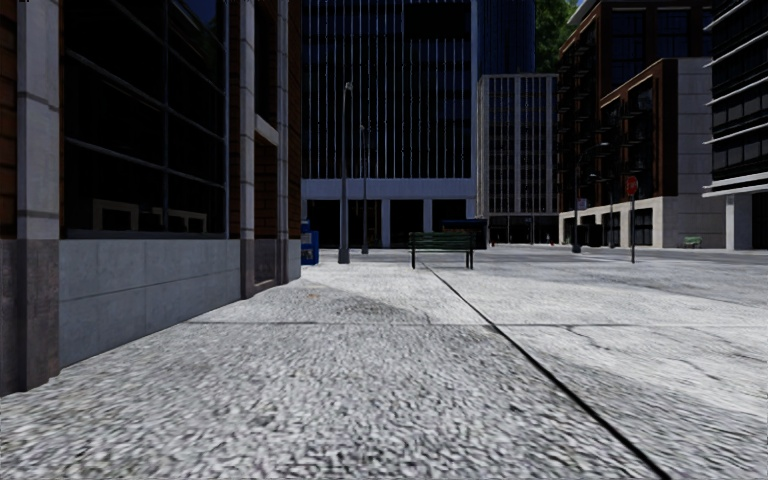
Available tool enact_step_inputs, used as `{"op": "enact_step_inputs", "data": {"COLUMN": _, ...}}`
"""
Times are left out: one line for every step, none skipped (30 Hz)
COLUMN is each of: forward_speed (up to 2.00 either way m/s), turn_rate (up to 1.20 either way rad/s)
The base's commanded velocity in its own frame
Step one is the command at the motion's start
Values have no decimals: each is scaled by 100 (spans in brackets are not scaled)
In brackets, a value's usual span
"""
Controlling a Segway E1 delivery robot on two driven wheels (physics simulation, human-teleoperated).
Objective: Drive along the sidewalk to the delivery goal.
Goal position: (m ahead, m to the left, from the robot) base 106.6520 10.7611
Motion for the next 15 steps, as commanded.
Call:
{"op": "enact_step_inputs", "data": {"forward_speed": 200, "turn_rate": 0}}
{"op": "enact_step_inputs", "data": {"forward_speed": 200, "turn_rate": 0}}
{"op": "enact_step_inputs", "data": {"forward_speed": 200, "turn_rate": 0}}
{"op": "enact_step_inputs", "data": {"forward_speed": 200, "turn_rate": 0}}
{"op": "enact_step_inputs", "data": {"forward_speed": 200, "turn_rate": 0}}
{"op": "enact_step_inputs", "data": {"forward_speed": 200, "turn_rate": 0}}
{"op": "enact_step_inputs", "data": {"forward_speed": 200, "turn_rate": 0}}
{"op": "enact_step_inputs", "data": {"forward_speed": 200, "turn_rate": 0}}
{"op": "enact_step_inputs", "data": {"forward_speed": 200, "turn_rate": 0}}
{"op": "enact_step_inputs", "data": {"forward_speed": 200, "turn_rate": 0}}
{"op": "enact_step_inputs", "data": {"forward_speed": 200, "turn_rate": 0}}
{"op": "enact_step_inputs", "data": {"forward_speed": 200, "turn_rate": 0}}
{"op": "enact_step_inputs", "data": {"forward_speed": 200, "turn_rate": 0}}
{"op": "enact_step_inputs", "data": {"forward_speed": 200, "turn_rate": 0}}
{"op": "enact_step_inputs", "data": {"forward_speed": 200, "turn_rate": 0}}
